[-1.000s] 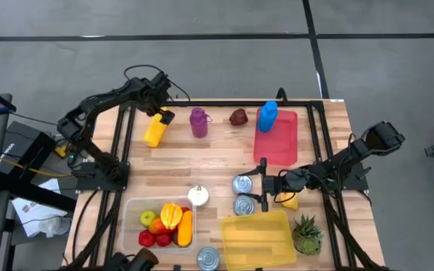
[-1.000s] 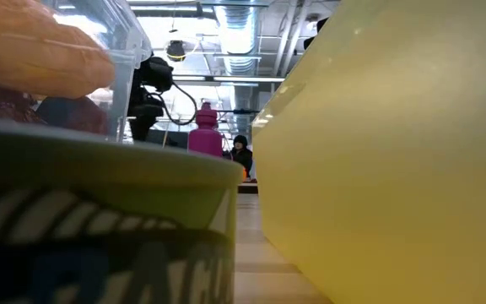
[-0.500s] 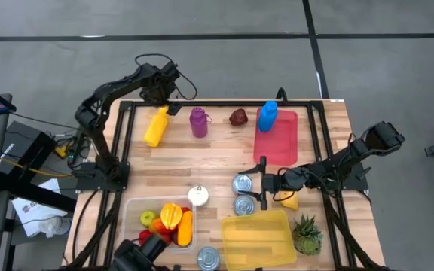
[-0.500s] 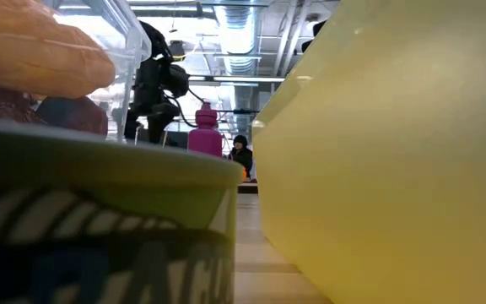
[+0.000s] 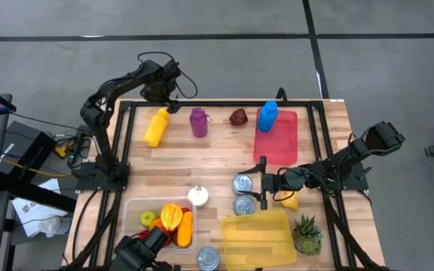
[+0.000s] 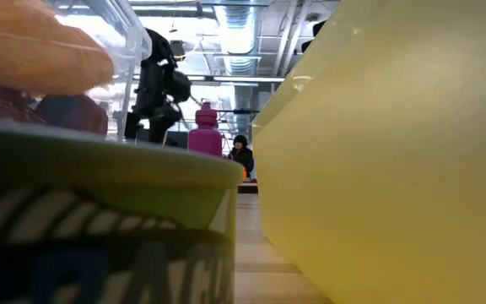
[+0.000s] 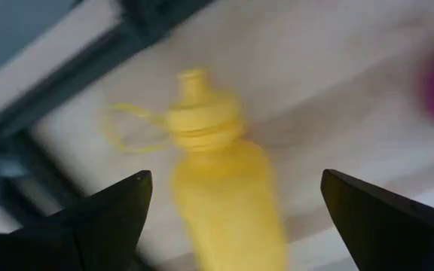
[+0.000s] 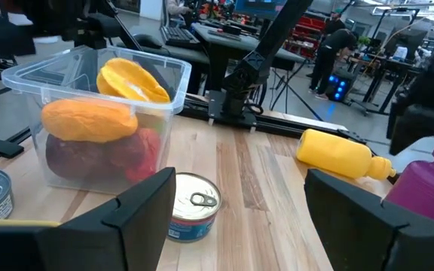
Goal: Pick & Place Food Item
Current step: Put the yellow water bottle into the red bin
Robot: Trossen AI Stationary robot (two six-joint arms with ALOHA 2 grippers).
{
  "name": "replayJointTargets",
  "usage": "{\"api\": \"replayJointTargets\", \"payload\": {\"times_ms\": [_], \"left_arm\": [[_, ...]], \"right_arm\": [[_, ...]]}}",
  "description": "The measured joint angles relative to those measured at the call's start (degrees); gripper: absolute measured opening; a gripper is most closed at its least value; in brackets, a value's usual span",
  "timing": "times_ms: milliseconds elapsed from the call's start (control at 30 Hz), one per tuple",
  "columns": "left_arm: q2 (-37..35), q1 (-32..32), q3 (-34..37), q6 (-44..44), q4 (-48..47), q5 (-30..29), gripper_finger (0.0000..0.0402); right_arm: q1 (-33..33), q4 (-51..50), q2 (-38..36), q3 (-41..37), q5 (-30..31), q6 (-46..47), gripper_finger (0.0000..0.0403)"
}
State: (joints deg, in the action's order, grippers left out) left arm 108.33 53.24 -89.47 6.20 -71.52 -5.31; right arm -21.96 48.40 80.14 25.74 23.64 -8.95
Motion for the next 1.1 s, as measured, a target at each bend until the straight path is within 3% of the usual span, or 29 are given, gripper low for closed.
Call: {"api": "replayJointTargets", "payload": {"times_ms": [133,400,533,700,900,1100], "left_arm": [[1.3,0.7,-1.5,0.2,-2.0,-4.0,0.0379],[1.9,1.7,-2.1,-0.9,-8.4,-5.5,0.0377],[-1.2,1.8,-2.1,-1.4,-10.7,-5.8,0.0348],[-4.1,1.8,-2.1,-1.7,-13.0,-5.8,0.0244],[-4.2,1.1,1.4,-1.4,-15.2,-5.9,0.0032],[-4.1,1.9,4.7,0.3,-13.5,-9.1,0.0002]], "right_arm": [[0.0,0.0,0.0,0.0,0.0,0.0,0.0282],[0.0,0.3,0.0,0.0,0.0,0.0,0.0282],[0.0,0.3,0.0,0.0,0.0,0.0,0.0282],[0.0,0.3,0.0,0.0,0.0,-0.1,0.0282],[0.0,0.3,0.0,0.0,0.0,-0.5,0.0282],[0.0,0.4,0.0,0.0,0.0,-0.7,0.0282]]}}
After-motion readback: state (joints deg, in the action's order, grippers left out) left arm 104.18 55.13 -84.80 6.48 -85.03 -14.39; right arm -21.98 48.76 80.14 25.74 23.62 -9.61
